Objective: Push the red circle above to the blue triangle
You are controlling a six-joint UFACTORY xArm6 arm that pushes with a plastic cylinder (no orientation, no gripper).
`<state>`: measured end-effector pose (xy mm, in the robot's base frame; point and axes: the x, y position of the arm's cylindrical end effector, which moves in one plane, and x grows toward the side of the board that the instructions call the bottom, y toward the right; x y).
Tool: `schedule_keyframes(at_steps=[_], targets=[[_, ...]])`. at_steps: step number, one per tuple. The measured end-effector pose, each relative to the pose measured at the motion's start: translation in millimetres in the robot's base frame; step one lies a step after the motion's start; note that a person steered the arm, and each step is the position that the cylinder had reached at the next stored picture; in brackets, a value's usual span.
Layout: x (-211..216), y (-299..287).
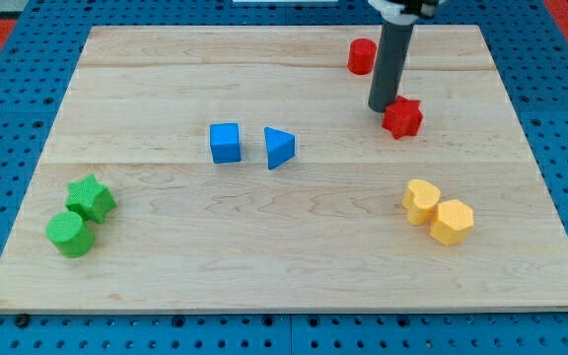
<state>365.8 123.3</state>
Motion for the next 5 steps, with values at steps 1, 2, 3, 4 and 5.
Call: schedule_keyframes(at_steps=[1, 2, 3, 4, 5], targets=[[-10.3, 36.2], [-16.7, 55.4], [-82.6, 69.2], [-110.1, 12.2], [-126.6, -48.9]])
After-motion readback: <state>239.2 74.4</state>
